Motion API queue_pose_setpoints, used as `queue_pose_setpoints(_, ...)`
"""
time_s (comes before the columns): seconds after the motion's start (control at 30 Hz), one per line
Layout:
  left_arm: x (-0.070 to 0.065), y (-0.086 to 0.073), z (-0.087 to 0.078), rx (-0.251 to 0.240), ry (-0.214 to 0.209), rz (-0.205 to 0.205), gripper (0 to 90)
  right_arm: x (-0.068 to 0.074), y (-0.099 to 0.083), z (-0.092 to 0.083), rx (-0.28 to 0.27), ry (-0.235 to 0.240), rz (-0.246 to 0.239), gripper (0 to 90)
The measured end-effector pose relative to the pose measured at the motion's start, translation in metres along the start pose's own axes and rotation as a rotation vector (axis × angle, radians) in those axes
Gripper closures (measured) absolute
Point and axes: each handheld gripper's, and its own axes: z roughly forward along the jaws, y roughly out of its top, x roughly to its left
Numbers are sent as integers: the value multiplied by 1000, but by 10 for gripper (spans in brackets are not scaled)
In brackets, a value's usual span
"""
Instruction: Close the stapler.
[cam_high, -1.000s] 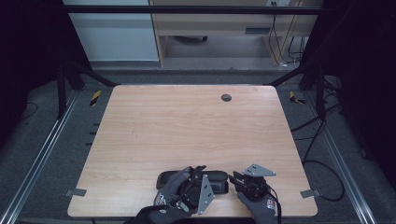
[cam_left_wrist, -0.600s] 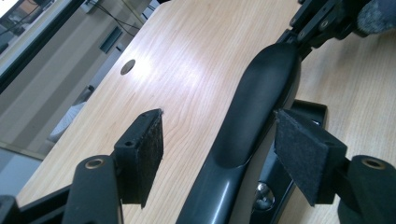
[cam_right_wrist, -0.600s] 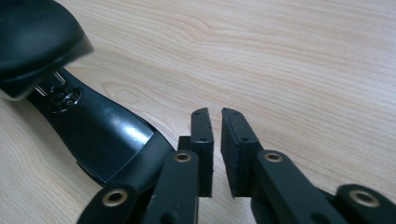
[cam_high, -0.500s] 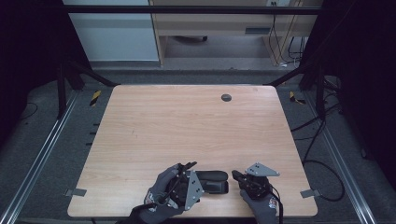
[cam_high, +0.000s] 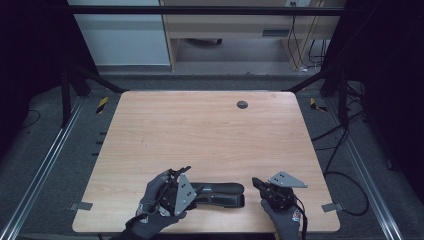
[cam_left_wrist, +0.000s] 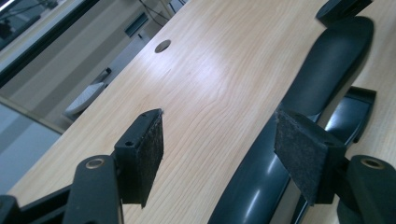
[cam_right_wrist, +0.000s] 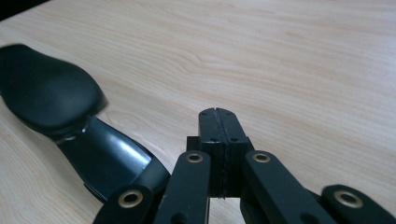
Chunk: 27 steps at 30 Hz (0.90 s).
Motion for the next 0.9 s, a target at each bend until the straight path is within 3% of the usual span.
queue_pose_setpoints(0.33,21,-22,-9,15,44,-83,342,4,10,-10,-41,30,-7,900)
queue_pose_setpoints(0.9,51,-81,-13,102,149,-281,365,12,18,-15,-59,84,-13,900)
